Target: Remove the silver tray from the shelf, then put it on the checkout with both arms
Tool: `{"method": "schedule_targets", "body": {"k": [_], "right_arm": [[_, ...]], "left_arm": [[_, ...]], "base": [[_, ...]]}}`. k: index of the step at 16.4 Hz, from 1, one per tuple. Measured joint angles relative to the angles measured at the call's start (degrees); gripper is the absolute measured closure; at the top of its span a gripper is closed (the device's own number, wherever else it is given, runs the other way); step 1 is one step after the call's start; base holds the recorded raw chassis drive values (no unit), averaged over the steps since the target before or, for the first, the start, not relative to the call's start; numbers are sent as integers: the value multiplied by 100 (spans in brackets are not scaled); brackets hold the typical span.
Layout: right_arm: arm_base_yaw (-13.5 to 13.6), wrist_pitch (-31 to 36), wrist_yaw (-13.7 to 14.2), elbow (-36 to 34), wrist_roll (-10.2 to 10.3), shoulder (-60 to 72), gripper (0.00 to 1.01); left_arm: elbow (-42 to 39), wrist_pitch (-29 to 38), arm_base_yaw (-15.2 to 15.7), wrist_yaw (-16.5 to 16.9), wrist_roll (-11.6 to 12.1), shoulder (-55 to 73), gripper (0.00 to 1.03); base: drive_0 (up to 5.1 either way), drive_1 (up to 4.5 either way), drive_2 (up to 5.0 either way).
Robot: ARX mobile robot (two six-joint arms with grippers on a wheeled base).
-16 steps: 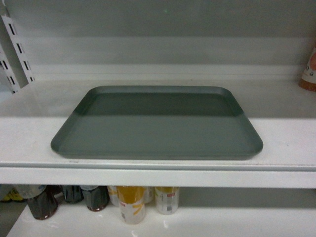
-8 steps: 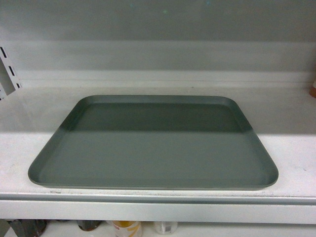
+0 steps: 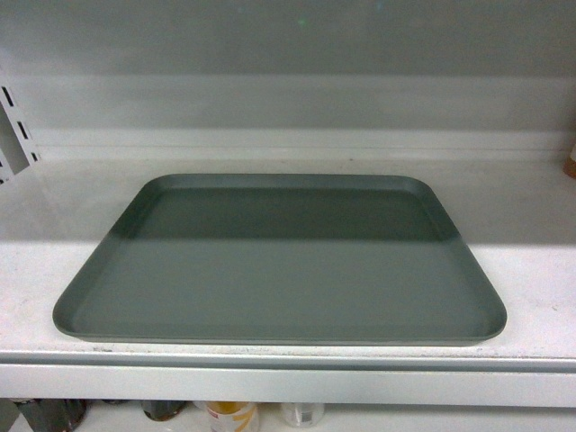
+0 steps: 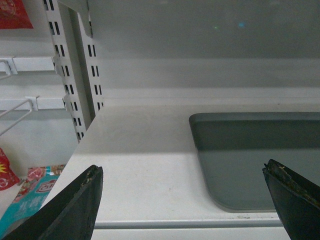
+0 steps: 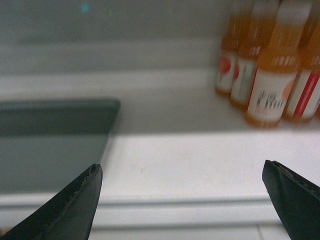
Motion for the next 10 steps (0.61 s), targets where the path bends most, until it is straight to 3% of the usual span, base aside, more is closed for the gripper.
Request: {"method": "schedule_targets", "body": {"k": [1,2,4,9,10], "right_arm": [[4,-374,-68,164,251,374,3],[9,-96,-101,273,448,962,3],[214,750,-166,461,562,1757,3],[1001,2994,-94,909,505,4562,3],[1366,4391,170,1543,356,6889,3]], "left_arm": [[168,-619,-168,-459,-15,151,5],[492,-1014,-525,-1161,-44,855,5],[629,-181,-461,-1355,-42,1821,5],[970,2673,-461,-603,-48,4754,5],[1626,4262,-586,-190,-46,7219,5]], "base": [[0,0,0],[0,0,0],[0,0,0],[0,0,0],[0,0,0]]}}
